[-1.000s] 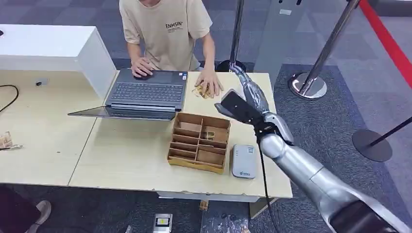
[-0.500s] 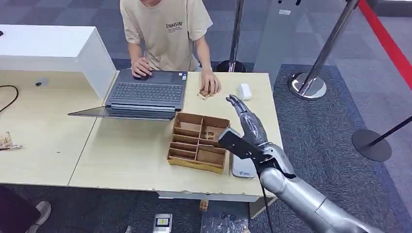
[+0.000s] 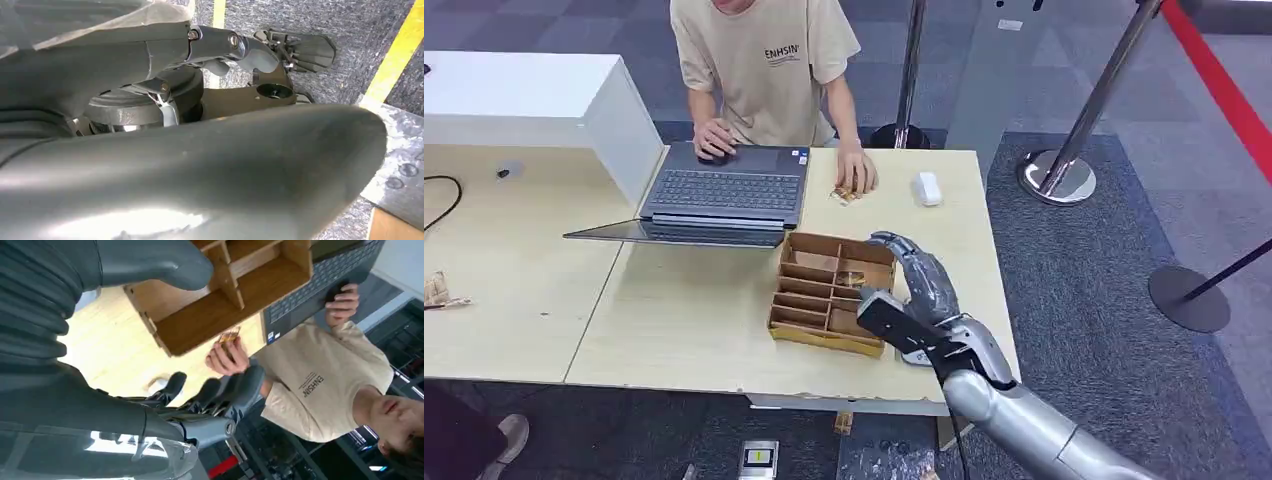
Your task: Pass the card to the sensor for recognition and then transmit it.
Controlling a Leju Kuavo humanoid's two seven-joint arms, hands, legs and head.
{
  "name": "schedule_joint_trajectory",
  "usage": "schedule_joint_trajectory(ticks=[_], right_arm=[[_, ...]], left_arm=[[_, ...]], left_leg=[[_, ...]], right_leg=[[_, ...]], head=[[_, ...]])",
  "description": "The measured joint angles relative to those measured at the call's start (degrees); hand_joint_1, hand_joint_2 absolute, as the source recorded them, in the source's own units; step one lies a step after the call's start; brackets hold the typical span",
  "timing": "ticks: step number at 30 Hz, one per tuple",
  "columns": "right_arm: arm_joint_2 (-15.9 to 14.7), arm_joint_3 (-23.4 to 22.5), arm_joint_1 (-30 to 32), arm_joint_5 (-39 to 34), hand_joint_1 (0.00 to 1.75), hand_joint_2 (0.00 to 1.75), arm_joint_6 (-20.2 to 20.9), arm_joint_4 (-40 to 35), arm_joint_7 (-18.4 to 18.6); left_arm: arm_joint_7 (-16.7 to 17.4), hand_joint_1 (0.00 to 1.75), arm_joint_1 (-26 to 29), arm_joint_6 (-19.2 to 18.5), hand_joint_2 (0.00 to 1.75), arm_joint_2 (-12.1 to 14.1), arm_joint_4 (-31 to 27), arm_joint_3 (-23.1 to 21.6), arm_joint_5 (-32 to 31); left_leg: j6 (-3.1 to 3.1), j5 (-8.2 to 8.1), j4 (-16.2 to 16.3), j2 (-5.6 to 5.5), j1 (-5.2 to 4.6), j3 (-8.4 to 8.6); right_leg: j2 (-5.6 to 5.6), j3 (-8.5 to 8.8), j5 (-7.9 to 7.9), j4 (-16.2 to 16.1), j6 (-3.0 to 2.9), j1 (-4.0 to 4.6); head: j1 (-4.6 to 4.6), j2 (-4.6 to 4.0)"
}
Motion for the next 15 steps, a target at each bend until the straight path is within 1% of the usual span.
schedule_joint_trajectory(ticks=[1, 3, 4, 6, 8, 12, 13, 15], right_arm=[[0.35, 0.2, 0.14, -0.37, 0.7, 1.75, -0.24, 0.22, -0.28], [1.11, 0.63, 0.34, -0.81, 0.68, 1.75, -0.28, 0.59, -0.85], [1.35, 0.81, 0.39, -1.11, 0.58, 1.75, -0.26, 0.77, -1.18], [1.96, 1.07, 0.63, -1.55, 0.56, 1.75, -0.2, 1.07, -1.73], [2.38, 1.35, 0.91, -2.03, 0.44, 1.75, -0.17, 1.31, -2.14], [3.12, 1.99, 1.48, -2.34, 0.45, 1.75, -0.11, 1.79, -2.53], [3.32, 2.14, 1.54, -2.34, 0.52, 1.75, -0.11, 1.97, -2.58], [3.58, 2.36, 1.63, -2.36, 0.52, 1.75, -0.11, 2.43, -2.6]], left_arm=[[0.0, 0.0, 0.0, 0.0, 0.0, -0.02, 0.0, 0.0, -0.04], [0.0, 0.0, -0.01, 0.0, 0.0, -0.04, 0.0, 0.0, -0.11], [-0.02, 0.0, -0.01, 0.0, 0.0, -0.04, 0.0, 0.0, -0.11], [-0.11, 0.0, 0.0, 0.02, 0.0, -0.07, 0.0, 0.0, -0.02], [-0.2, 0.0, 0.02, 0.07, 0.0, -0.09, 0.0, 0.0, 0.04], [-0.17, 0.0, 0.02, 0.17, 0.0, -0.11, 0.0, 0.0, 0.09], [-0.18, 0.0, 0.02, 0.17, 0.0, -0.11, 0.0, 0.0, 0.09], [-0.18, 0.0, 0.02, 0.17, 0.0, -0.11, 0.0, 0.0, 0.07]], left_leg=[[0.0, 0.0, 0.0, 0.0, 0.0, 0.0], [0.0, 0.0, 0.0, 0.0, 0.0, 0.0], [0.0, 0.0, 0.0, 0.01, 0.0, 0.0], [0.0, 0.0, 0.0, 0.01, 0.0, 0.0], [0.0, 0.0, 0.0, 0.01, -0.01, 0.0], [0.0, 0.0, 0.0, 0.0, -0.01, 0.0], [0.0, 0.0, 0.0, 0.01, -0.01, 0.0], [0.0, 0.0, 0.0, 0.01, -0.01, 0.0]], right_leg=[[0.0, 0.0, 0.0, 0.0, 0.0, 0.0], [0.0, 0.0, 0.0, 0.0, 0.0, 0.0], [0.0, 0.0, 0.0, 0.0, 0.0, 0.0], [0.0, 0.0, 0.0, 0.0, 0.0, 0.0], [0.0, 0.0, 0.0, 0.0, 0.0, -0.01], [0.0, 0.0, 0.0, 0.0, 0.0, -0.01], [0.0, 0.0, 0.0, -0.01, 0.0, -0.01], [0.0, 0.0, 0.0, -0.01, 0.0, -0.01]], head=[[0.02, 0.0], [0.02, 0.0], [0.02, 0.0], [0.02, 0.0], [0.02, 0.0], [0.02, 0.0], [0.02, 0.0], [0.02, 0.0]])
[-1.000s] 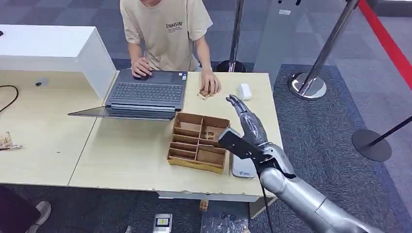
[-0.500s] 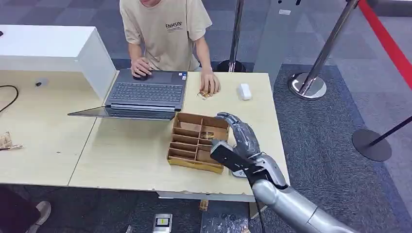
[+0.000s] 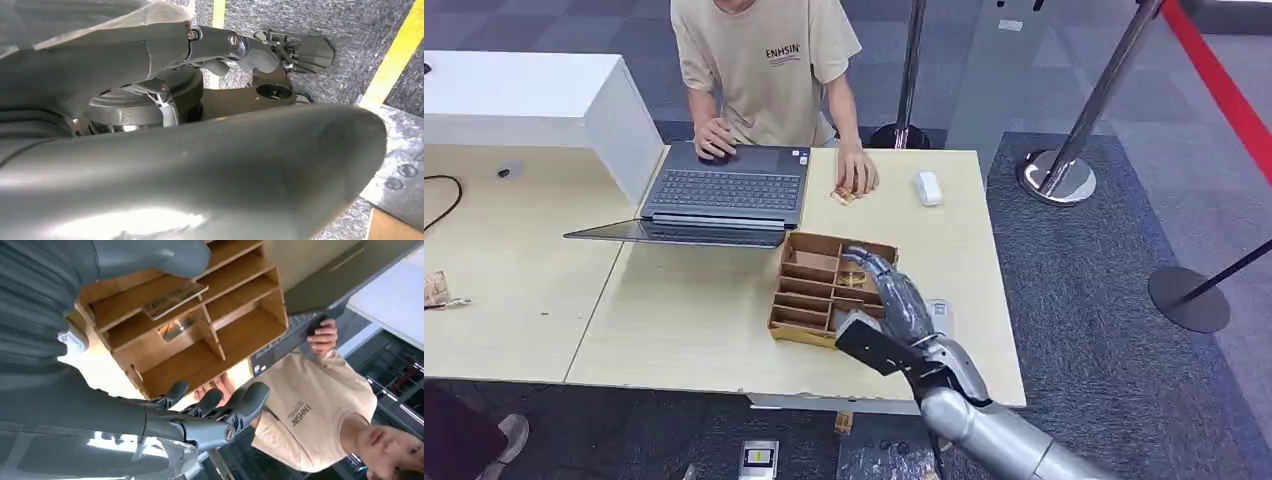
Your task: Pass the card to the sensor for recognition and then transmit it.
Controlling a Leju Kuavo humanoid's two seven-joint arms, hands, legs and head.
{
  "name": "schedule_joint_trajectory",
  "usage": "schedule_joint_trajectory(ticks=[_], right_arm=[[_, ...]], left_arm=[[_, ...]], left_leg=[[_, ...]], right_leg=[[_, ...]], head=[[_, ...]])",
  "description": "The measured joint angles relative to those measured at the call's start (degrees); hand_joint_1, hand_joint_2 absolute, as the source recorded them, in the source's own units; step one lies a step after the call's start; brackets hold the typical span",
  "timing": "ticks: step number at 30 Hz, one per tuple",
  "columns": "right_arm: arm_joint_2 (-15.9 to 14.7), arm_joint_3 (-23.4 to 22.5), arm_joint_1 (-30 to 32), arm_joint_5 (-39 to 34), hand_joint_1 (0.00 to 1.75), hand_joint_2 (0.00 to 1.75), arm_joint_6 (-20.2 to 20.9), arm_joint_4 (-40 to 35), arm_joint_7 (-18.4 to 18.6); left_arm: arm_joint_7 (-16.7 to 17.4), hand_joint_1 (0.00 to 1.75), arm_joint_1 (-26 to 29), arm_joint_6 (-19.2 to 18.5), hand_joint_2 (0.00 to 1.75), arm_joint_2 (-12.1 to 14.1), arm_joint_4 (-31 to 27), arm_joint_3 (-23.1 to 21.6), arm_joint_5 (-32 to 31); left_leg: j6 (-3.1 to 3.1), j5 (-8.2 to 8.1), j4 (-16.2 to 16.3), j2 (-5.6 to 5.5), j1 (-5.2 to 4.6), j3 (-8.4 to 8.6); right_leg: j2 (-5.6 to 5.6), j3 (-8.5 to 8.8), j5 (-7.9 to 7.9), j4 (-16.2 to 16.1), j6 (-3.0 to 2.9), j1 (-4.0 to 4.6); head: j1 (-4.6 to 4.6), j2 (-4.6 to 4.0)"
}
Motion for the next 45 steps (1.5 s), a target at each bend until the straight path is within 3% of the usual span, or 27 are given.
schedule_joint_trajectory(ticks=[3, 5, 8, 16, 45], right_arm=[[0.46, 0.24, 0.02, 0.11, 0.63, 1.75, -0.02, 0.87, -0.02], [0.76, 0.44, 0.02, 0.22, 0.86, 1.75, -0.07, 1.64, -0.04], [1.18, 0.83, 0.02, 0.11, 0.94, 1.75, -0.11, 3.08, -0.28], [2.29, 1.6, -0.1, -1.09, 0.94, 1.75, -1.27, 7.02, -2.23], [3.5, 3.52, -2.89, 0.17, 0.89, 1.75, -1.88, 14.21, -1.49]], left_arm=[[0.0, 0.0, -0.01, 0.0, 0.0, -0.02, 0.0, 0.0, -0.02], [0.0, 0.0, -0.01, 0.0, 0.0, -0.02, 0.0, 0.0, -0.07], [0.0, 0.0, -0.01, 0.0, 0.0, -0.04, 0.0, 0.0, -0.2], [0.07, 0.0, -0.02, 0.0, 0.0, -0.04, 0.0, -0.02, -0.2], [0.35, 0.0, -0.11, -0.04, 0.0, -0.04, 0.0, -0.18, -0.5]], left_leg=[[0.0, 0.0, 0.0, 0.0, 0.0, 0.0], [0.0, 0.0, 0.0, 0.0, 0.0, 0.01], [0.0, 0.0, 0.0, 0.0, 0.0, 0.0], [0.0, 0.0, 0.0, 0.0, 0.0, -0.01], [0.0, 0.01, 0.0, 0.0, 0.0, 0.03]], right_leg=[[0.0, 0.0, 0.0, 0.0, 0.0, 0.0], [0.0, 0.0, 0.0, 0.0, 0.0, 0.0], [0.0, 0.0, 0.0, 0.0, 0.0, 0.0], [0.0, 0.0, 0.0, 0.0, 0.0, 0.0], [0.0, 0.03, 0.0, 0.0, 0.0, 0.0]], head=[[-0.02, 0.0], [0.0, 0.0], [0.0, 0.0], [0.0, 0.0], [0.0, 0.0]])
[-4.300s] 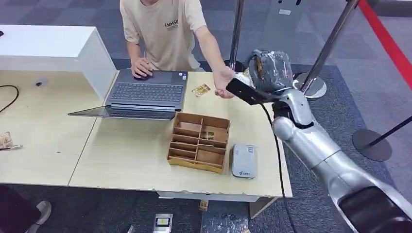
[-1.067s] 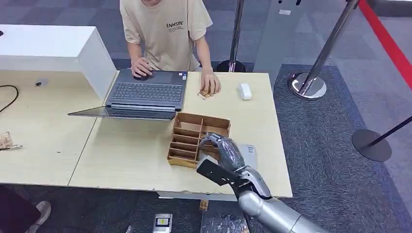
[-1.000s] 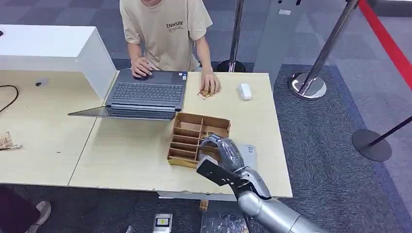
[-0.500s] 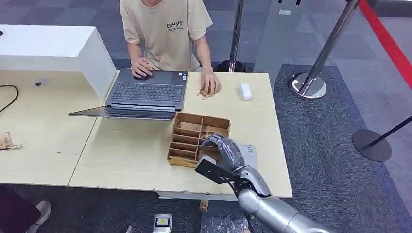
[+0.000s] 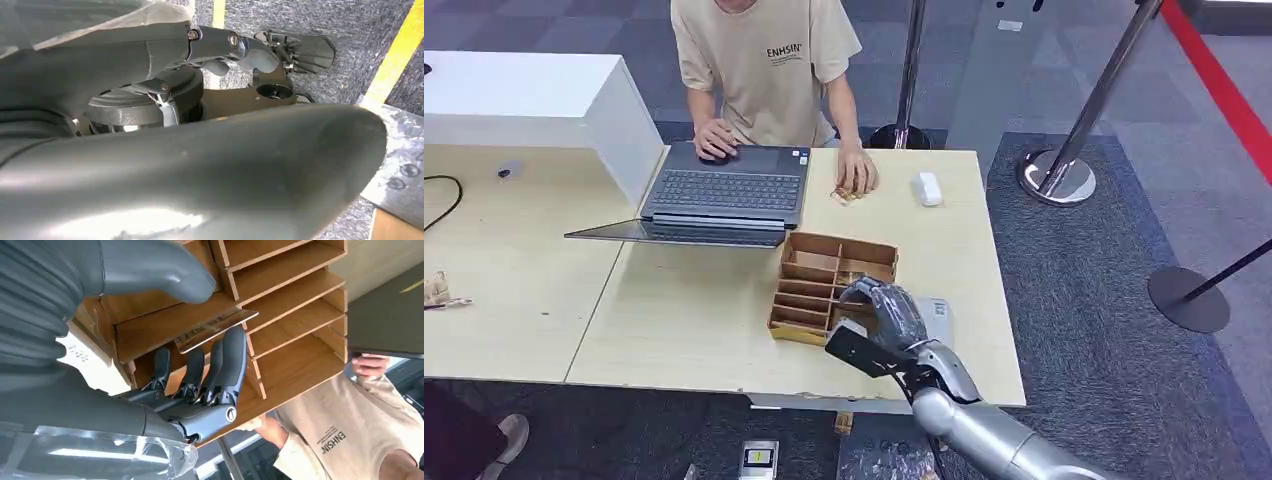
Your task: Pass the card to the sensor for recognition and then transmit it.
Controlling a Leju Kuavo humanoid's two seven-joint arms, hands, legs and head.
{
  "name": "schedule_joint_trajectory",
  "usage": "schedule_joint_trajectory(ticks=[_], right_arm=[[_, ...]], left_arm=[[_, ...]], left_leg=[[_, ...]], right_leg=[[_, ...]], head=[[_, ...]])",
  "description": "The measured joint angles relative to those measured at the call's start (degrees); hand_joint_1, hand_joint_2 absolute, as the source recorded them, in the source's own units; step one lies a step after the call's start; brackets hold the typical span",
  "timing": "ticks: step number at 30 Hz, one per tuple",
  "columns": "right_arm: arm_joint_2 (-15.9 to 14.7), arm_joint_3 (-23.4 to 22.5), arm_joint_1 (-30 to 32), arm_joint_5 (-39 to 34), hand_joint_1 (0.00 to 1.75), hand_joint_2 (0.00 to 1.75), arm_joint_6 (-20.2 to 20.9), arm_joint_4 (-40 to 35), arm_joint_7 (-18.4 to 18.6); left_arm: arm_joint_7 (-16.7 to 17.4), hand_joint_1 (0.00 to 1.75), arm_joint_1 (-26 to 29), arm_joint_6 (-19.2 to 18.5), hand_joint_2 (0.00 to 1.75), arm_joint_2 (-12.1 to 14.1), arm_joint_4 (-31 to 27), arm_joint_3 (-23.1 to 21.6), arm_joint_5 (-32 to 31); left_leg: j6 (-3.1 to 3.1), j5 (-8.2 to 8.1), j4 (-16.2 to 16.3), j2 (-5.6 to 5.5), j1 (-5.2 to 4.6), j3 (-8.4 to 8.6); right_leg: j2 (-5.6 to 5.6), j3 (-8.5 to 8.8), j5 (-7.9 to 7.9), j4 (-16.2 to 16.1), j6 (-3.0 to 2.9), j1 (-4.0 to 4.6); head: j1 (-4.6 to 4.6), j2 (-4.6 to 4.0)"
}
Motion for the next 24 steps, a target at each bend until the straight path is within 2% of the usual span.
schedule_joint_trajectory(ticks=[4, 6, 10, 17, 18, 19, 22, 24], right_arm=[[0.17, 0.11, -0.21, 0.0, 0.99, 1.75, 0.02, 0.48, 0.52], [0.22, 0.26, -0.4, 0.31, 1.1, 1.75, 0.02, 0.72, 0.77], [0.55, 0.48, -1.02, 0.61, 1.05, 1.75, -0.09, 1.4, 1.64], [0.83, 0.61, -1.32, -0.04, 1.1, 1.75, -0.09, 2.23, 1.86], [0.9, 0.66, -1.33, -0.07, 1.26, 1.75, -0.09, 2.32, 1.86], [0.98, 0.68, -1.35, -0.07, 1.33, 1.75, -0.09, 2.45, 1.86], [1.07, 0.7, -1.54, -0.04, 1.4, 1.75, -0.09, 2.73, 1.86], [1.16, 0.7, -1.61, 0.02, 1.5, 1.75, -0.13, 2.82, 1.86]], left_arm=[[0.0, 0.0, -0.07, -0.04, 0.0, -0.02, 0.0, -0.28, -0.04], [0.0, 0.0, -0.11, -0.04, 0.0, -0.02, 0.0, -0.5, -0.13], [0.0, 0.0, -0.19, -0.07, 0.0, -0.07, 0.0, -0.96, -0.31], [0.0, 0.0, -0.25, -0.07, 0.0, -0.13, 0.0, -1.22, -0.55], [0.0, 0.0, -0.26, -0.04, 0.0, -0.15, 0.0, -1.25, -0.57], [0.0, 0.0, -0.27, -0.04, 0.0, -0.17, 0.0, -1.25, -0.59], [0.02, 0.0, -0.29, -0.02, 0.0, -0.24, 0.0, -1.27, -0.66], [0.02, 0.0, -0.33, 0.0, 0.0, -0.28, 0.0, -1.27, -0.66]], left_leg=[[0.0, 0.0, 0.0, 0.0, 0.0, 0.0], [0.0, 0.0, 0.0, -0.01, 0.0, -0.01], [0.0, 0.0, 0.0, 0.0, 0.0, 0.03], [0.0, 0.0, 0.0, 0.0, 0.0, 0.11], [0.0, 0.01, 0.0, 0.0, 0.0, 0.12], [-0.01, 0.01, 0.0, 0.0, 0.0, 0.12], [-0.01, 0.02, 0.0, 0.0, 0.0, 0.14], [-0.01, 0.02, 0.0, 0.0, -0.01, 0.14]], right_leg=[[0.0, 0.0, 0.0, 0.0, 0.0, 0.0], [0.0, 0.0, 0.0, 0.0, 0.0, 0.0], [0.0, 0.02, 0.0, 0.0, 0.0, 0.0], [0.0, 0.1, 0.0, 0.0, 0.0, 0.0], [0.0, 0.11, 0.0, 0.0, 0.0, 0.0], [0.0, 0.11, 0.0, 0.0, 0.0, 0.0], [0.0, 0.13, 0.0, 0.0, 0.0, 0.0], [0.0, 0.14, 0.0, 0.0, 0.0, -0.01]], head=[[0.0, 0.0], [0.0, 0.0], [0.0, 0.0], [0.0, 0.0], [0.0, 0.0], [0.0, 0.0], [0.0, 0.0], [0.0, 0.0]])
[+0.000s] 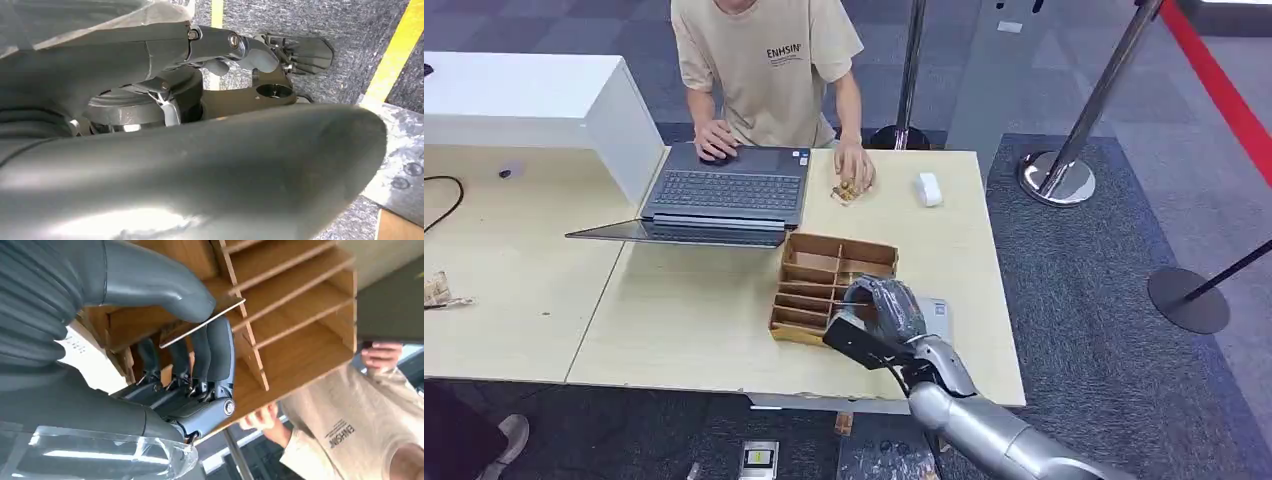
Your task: Pass the card to the sensor for recognition and then transmit it.
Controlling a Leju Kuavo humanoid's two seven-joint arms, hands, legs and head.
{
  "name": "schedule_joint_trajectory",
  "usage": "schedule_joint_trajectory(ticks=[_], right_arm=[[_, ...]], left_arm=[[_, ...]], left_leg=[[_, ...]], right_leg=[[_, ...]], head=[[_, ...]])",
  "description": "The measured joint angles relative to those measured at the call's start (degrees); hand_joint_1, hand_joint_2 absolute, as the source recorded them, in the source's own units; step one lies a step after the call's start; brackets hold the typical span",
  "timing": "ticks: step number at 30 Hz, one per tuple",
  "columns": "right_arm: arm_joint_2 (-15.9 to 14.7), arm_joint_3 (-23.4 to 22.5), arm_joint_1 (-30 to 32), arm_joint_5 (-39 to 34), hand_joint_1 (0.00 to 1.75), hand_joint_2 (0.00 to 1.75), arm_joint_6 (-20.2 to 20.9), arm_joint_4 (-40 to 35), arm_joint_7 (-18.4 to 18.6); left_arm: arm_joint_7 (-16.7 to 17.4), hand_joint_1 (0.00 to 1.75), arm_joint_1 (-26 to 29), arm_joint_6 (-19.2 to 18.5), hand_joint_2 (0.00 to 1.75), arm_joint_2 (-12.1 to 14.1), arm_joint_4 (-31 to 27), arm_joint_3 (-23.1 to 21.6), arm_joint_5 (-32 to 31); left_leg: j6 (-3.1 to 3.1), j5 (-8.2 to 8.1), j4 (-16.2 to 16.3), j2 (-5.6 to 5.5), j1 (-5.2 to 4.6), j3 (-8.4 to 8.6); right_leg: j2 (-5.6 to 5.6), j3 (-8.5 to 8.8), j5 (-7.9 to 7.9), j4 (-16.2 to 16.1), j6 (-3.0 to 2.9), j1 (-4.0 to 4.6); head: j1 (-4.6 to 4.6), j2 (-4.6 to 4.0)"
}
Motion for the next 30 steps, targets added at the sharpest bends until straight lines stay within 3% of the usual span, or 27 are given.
schedule_joint_trajectory(ticks=[2, 5, 18, 24, 25, 30], right_arm=[[0.07, 0.02, -0.05, 0.04, 1.52, 1.75, -0.24, 0.18, 0.0], [0.09, 0.02, -0.18, 0.07, 1.75, 1.75, -0.48, 0.35, -0.09], [-0.11, -0.07, -0.33, -1.42, 1.75, 1.75, -3.32, -0.24, -1.81], [-1.13, -0.8, -4.94, -0.79, 1.75, 1.75, -2.08, -4.88, -0.51], [-1.27, -1.07, -6.13, -0.98, 1.75, 1.75, -1.55, -5.88, -0.39], [-1.84, -2.23, -15.03, -2.16, 1.75, 1.75, 2.34, -10.14, -1.05]], left_arm=[[0.0, 0.0, -0.02, 0.0, 0.0, 0.0, 0.0, 0.0, 0.07], [0.0, 0.0, -0.05, 0.02, 0.0, -0.02, 0.0, 0.0, 0.13], [-0.09, 0.0, -0.07, 0.46, 0.0, -0.07, 0.0, 0.0, 0.79], [0.04, 0.0, -0.21, 0.35, 0.0, -0.07, 0.0, -0.28, 0.2], [0.04, 0.0, -0.24, 0.26, 1.75, -0.07, 0.0, -0.5, 0.02], [-0.13, 0.0, -0.58, -0.94, 1.75, -0.11, 0.0, -1.46, -0.5]], left_leg=[[0.0, 0.0, 0.0, 0.0, 0.0, 0.0], [0.0, 0.0, 0.0, 0.0, 0.0, 0.0], [0.0, 0.0, 0.0, 0.0, 0.0, -0.02], [0.0, 0.01, 0.0, 0.03, -0.01, -0.02], [0.0, 0.01, 0.0, 0.04, -0.01, -0.02], [-0.02, 0.03, 0.01, 0.05, -0.02, -0.02]], right_leg=[[0.0, 0.0, 0.0, 0.0, 0.0, 0.0], [0.0, 0.0, 0.0, 0.0, 0.0, 0.0], [0.0, -0.01, 0.0, 0.01, 0.0, 0.0], [0.01, -0.03, 0.01, 0.02, 0.0, -0.01], [0.01, -0.03, 0.01, 0.02, -0.01, -0.01], [0.03, -0.07, 0.05, 0.04, -0.06, -0.02]], head=[[0.0, 0.0], [0.0, 0.0], [0.0, 0.0], [-0.02, 0.0], [0.0, 0.0], [-0.02, 0.0]])
